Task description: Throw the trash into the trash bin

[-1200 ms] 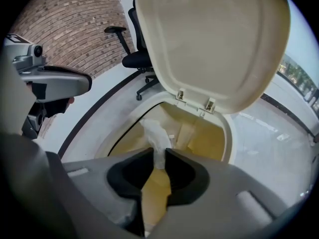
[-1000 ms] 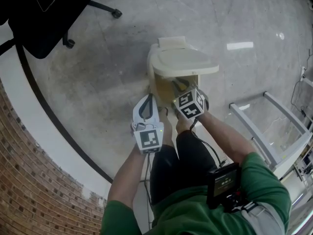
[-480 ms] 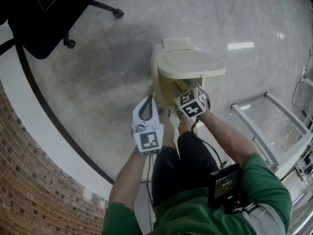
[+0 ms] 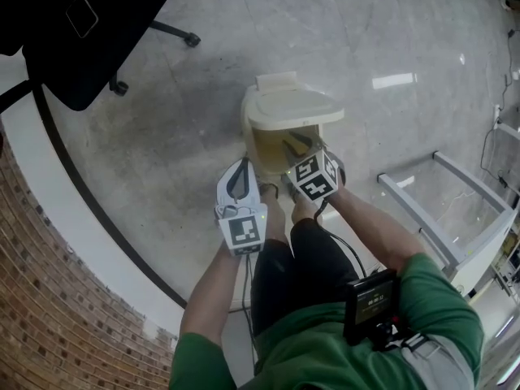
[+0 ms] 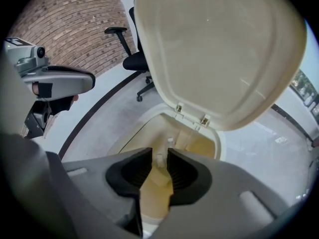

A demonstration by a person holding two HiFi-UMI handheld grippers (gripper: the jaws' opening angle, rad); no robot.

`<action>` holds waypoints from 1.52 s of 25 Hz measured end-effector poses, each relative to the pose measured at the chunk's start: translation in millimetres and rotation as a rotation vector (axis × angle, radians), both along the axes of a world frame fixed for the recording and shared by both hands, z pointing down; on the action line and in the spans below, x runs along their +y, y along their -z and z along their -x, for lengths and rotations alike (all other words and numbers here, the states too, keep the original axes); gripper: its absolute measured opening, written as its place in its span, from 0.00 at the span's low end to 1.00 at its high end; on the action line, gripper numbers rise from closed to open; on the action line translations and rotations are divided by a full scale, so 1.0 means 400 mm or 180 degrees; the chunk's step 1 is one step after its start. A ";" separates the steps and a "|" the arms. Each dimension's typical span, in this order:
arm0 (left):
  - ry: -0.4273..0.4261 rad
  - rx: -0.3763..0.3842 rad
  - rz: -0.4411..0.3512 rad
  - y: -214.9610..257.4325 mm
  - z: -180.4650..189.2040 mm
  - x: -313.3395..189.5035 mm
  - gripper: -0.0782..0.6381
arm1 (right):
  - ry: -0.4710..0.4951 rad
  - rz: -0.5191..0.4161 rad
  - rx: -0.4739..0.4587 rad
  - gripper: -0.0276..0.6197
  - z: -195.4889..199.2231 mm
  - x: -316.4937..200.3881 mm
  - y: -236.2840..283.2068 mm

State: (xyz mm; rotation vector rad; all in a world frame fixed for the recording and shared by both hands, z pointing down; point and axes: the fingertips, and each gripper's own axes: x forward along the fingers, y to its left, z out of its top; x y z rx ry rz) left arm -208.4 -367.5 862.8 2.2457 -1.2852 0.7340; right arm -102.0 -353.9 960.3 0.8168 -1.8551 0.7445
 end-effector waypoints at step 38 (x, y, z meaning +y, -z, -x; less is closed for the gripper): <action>-0.0288 -0.0016 -0.1001 0.761 -0.168 -0.023 0.12 | -0.0428 -0.1257 -0.0688 0.05 -0.132 -0.037 0.972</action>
